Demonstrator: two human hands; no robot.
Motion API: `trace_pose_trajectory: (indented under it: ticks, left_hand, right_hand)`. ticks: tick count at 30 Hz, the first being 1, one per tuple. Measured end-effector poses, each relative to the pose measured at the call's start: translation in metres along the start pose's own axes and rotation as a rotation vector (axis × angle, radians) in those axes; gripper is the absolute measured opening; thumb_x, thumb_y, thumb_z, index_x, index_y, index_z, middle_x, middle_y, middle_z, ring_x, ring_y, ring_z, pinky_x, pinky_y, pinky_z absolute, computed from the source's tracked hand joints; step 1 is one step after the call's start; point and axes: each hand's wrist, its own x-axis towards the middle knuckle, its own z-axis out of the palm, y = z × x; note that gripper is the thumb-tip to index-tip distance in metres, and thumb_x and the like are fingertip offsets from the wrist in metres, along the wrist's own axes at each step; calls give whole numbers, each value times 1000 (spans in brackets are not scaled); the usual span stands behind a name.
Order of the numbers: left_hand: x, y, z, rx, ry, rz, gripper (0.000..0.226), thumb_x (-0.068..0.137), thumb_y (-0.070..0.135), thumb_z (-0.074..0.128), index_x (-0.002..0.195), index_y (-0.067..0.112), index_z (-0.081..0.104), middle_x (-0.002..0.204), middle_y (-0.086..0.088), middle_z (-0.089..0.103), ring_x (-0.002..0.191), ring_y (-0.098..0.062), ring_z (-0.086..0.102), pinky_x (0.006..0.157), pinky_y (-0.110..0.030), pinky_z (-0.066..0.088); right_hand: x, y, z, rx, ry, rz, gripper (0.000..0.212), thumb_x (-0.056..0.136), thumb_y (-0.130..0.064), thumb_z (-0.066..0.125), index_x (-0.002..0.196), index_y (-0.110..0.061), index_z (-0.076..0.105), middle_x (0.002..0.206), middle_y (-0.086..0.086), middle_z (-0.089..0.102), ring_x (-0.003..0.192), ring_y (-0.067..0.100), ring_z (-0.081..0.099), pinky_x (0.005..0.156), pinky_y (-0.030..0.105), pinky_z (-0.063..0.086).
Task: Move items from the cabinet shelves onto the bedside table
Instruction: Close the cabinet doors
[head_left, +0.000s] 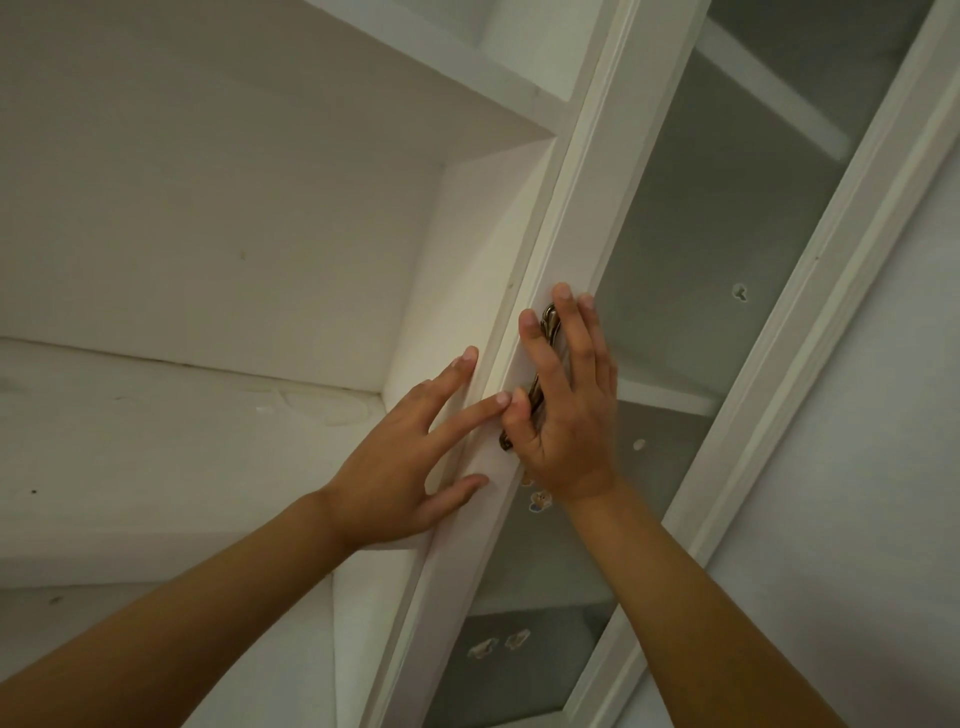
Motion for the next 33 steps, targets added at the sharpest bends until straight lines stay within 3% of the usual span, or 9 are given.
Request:
trace_pose_trajectory:
  ticks: [8, 16, 20, 23, 25, 28, 33]
  left_hand:
    - [-2, 0, -13, 67, -79, -15, 77, 102, 55, 57, 166, 41, 17, 177, 3, -1, 163, -18, 7, 127, -53, 28]
    - [-33, -4, -13, 26, -185, -119, 73, 104, 63, 43, 165, 49, 6, 177, 11, -3, 163, -15, -2, 129, -58, 18]
    - [-42, -6, -15, -47, -222, -210, 68, 102, 57, 37, 164, 52, 8, 176, 7, 11, 162, -21, 14, 127, -60, 22]
    - [-45, -6, -18, -140, -158, -205, 64, 102, 43, 39, 164, 44, 21, 172, 4, 27, 158, -20, 26, 126, -54, 28]
    - [-49, -4, -23, -233, -91, -247, 63, 101, 43, 39, 163, 34, 32, 169, 4, 35, 156, -18, 31, 126, -51, 31]
    - [-56, 3, -33, -265, -102, -291, 66, 99, 48, 40, 162, 30, 37, 167, 3, 37, 155, -18, 32, 125, -52, 31]
    - [-73, 25, -60, -175, -142, -350, 64, 99, 51, 39, 161, 33, 37, 168, 3, 36, 155, -20, 31, 126, -51, 30]
  right_hand:
    - [1, -17, -18, -82, -107, 82, 62, 98, -24, 55, 157, -7, 43, 169, 21, 30, 160, 38, 20, 121, 62, 30]
    - [0, -40, -25, -138, -165, 221, 67, 99, -21, 60, 161, -9, 37, 173, 16, 23, 162, 33, 17, 122, 61, 30]
    - [-4, -59, -26, -145, -173, 313, 66, 102, -18, 58, 162, -10, 35, 174, 15, 20, 162, 31, 18, 122, 57, 33]
    - [-19, -74, -30, -143, -213, 367, 64, 103, -20, 57, 163, -13, 36, 175, 12, 18, 160, 28, 23, 122, 51, 35]
    - [-28, -83, -37, -144, -258, 397, 64, 102, -21, 57, 163, -16, 37, 175, 10, 16, 160, 27, 23, 126, 40, 26]
    - [-36, -94, -53, -147, -318, 433, 63, 102, -21, 59, 162, -20, 39, 175, 6, 17, 162, 25, 18, 121, 16, -6]
    - [-40, -108, -76, -118, -380, 467, 61, 105, -27, 55, 163, -24, 36, 176, 0, 16, 162, 22, 16, 120, 15, -8]
